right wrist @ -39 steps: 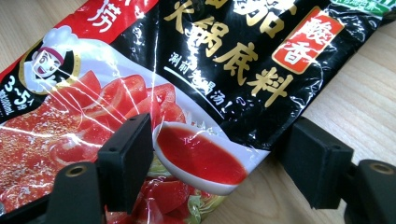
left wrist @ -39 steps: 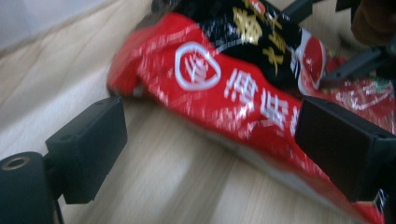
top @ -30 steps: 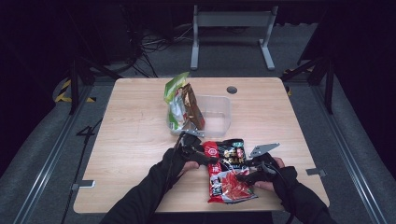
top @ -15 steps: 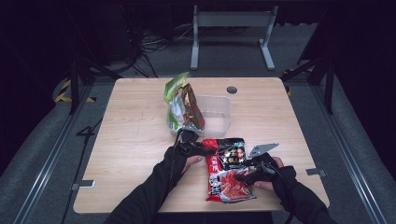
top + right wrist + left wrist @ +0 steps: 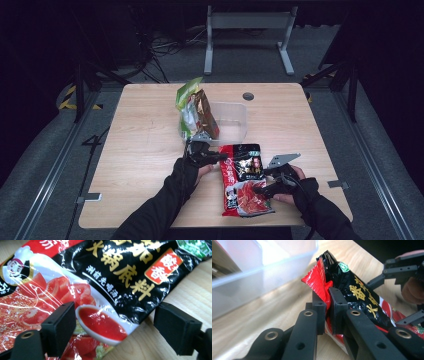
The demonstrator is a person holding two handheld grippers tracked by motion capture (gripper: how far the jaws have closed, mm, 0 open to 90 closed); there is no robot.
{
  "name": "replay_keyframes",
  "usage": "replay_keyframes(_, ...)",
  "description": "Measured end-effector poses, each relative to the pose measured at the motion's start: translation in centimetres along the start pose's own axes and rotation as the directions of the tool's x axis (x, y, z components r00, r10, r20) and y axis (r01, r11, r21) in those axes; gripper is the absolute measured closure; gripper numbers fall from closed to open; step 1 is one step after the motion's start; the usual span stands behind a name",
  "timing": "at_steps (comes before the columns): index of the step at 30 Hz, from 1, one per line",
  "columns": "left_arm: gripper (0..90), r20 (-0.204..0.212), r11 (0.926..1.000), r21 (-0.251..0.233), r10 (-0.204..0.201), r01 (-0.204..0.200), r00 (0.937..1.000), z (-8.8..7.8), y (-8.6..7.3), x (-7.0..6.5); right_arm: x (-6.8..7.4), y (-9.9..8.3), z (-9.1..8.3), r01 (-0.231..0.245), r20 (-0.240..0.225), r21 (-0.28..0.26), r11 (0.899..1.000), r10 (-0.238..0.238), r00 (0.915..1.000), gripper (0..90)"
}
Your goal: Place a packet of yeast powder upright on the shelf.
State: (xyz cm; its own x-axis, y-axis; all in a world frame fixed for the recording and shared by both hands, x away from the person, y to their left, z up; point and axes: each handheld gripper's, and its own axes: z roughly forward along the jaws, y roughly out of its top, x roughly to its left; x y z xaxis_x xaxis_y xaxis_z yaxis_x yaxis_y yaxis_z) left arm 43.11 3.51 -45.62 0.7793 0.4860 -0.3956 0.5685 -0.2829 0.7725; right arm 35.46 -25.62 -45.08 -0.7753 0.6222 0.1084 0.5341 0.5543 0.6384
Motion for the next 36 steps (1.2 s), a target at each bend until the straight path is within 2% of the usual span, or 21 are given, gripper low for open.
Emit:
replay_keyframes(3, 85.4, -0.021, 0.9995, -0.032, -0.002, 0.002, 0.9998, -0.6, 0.1, -0.5, 0.0, 0.0, -0.2, 0.008, -0.002, -0.007, 1.000, -0.008, 1.0000, 17.7)
replay_keyframes(7, 86.2, -0.055, 0.9950, -0.085, 0.047, -0.051, 0.9974, -2.0, 0.8, -1.6, -0.3, -0.2, -0.8, 0.003, -0.007, -0.026, 1.000, -0.004, 1.0000, 17.9)
replay_keyframes(11, 86.5, -0.089, 0.9849, -0.130, 0.103, -0.114, 0.9907, -3.4, 1.5, -2.9, -0.7, -0.4, -1.3, -0.006, -0.022, -0.049, 0.999, 0.005, 0.9997, 17.6)
replay_keyframes(14, 86.8, -0.103, 0.9758, -0.170, 0.121, -0.137, 0.9873, -4.3, 1.8, -3.6, -0.8, -0.5, -1.7, -0.005, -0.021, -0.057, 0.998, 0.004, 0.9998, 17.6)
replay_keyframes(17, 87.0, -0.143, 0.9658, -0.195, 0.145, -0.171, 0.9791, -5.2, 2.2, -4.1, -1.1, -0.6, -2.1, -0.007, -0.027, -0.072, 0.997, 0.006, 0.9996, 17.3)
replay_keyframes(18, 87.1, -0.140, 0.9660, -0.204, 0.132, -0.159, 0.9814, -5.5, 2.2, -4.2, -1.1, -0.6, -2.3, -0.007, -0.030, -0.077, 0.997, 0.005, 0.9996, 17.3)
replay_keyframes(21, 87.3, -0.150, 0.9567, -0.231, 0.145, -0.177, 0.9780, -6.2, 2.5, -4.4, -1.4, -0.8, -2.5, -0.011, -0.026, -0.086, 0.996, 0.009, 0.9996, 17.3)
replay_keyframes(22, 87.4, -0.150, 0.9567, -0.231, 0.145, -0.177, 0.9780, -6.2, 2.5, -4.4, -1.5, -0.8, -2.6, -0.015, -0.022, -0.087, 0.996, 0.013, 0.9997, 17.2)
replay_keyframes(23, 87.4, -0.160, 0.9526, -0.239, 0.153, -0.189, 0.9752, -6.5, 2.6, -4.6, -1.5, -0.8, -2.6, -0.015, -0.022, -0.087, 0.996, 0.013, 0.9997, 17.2)
replay_keyframes(25, 87.4, -0.157, 0.9474, -0.251, 0.162, -0.198, 0.9743, -6.9, 2.7, -4.7, -1.5, -0.9, -2.6, 0.001, -0.013, -0.077, 0.997, -0.002, 0.9999, 16.3)
replay_keyframes(27, 87.4, -0.159, 0.9371, -0.271, 0.182, -0.220, 0.9703, -7.4, 2.8, -5.0, -1.4, -0.9, -2.6, 0.018, 0.002, -0.070, 0.997, -0.018, 0.9998, 15.7)
replay_keyframes(28, 87.4, -0.170, 0.9291, -0.282, 0.197, -0.239, 0.9656, -7.6, 2.9, -5.1, -1.4, -0.9, -2.6, 0.018, 0.000, -0.072, 0.997, -0.018, 0.9998, 15.7)
replay_keyframes(31, 87.5, -0.161, 0.9266, -0.289, 0.200, -0.240, 0.9663, -7.8, 3.0, -5.4, -1.5, -1.0, -2.5, 0.011, 0.008, -0.069, 0.998, -0.011, 0.9999, 15.8)
replay_keyframes(32, 87.6, -0.174, 0.9216, -0.296, 0.207, -0.251, 0.9628, -8.1, 3.2, -5.5, -1.6, -1.0, -2.5, 0.005, 0.014, -0.069, 0.998, -0.004, 0.9999, 16.0)
replay_keyframes(34, 87.6, -0.173, 0.9200, -0.299, 0.209, -0.254, 0.9625, -8.1, 3.2, -5.6, -1.6, -1.0, -2.5, 0.002, 0.018, -0.069, 0.998, -0.001, 0.9998, 16.0)
replay_keyframes(35, 87.6, -0.181, 0.9153, -0.303, 0.218, -0.265, 0.9590, -8.2, 3.3, -5.7, -1.7, -1.0, -2.5, -0.001, 0.019, -0.071, 0.998, 0.002, 0.9998, 16.1)
replay_keyframes(36, 87.7, -0.173, 0.9149, -0.305, 0.220, -0.265, 0.9599, -8.3, 3.4, -5.7, -1.8, -1.0, -2.6, -0.007, 0.018, -0.076, 0.997, 0.009, 0.9998, 16.1)
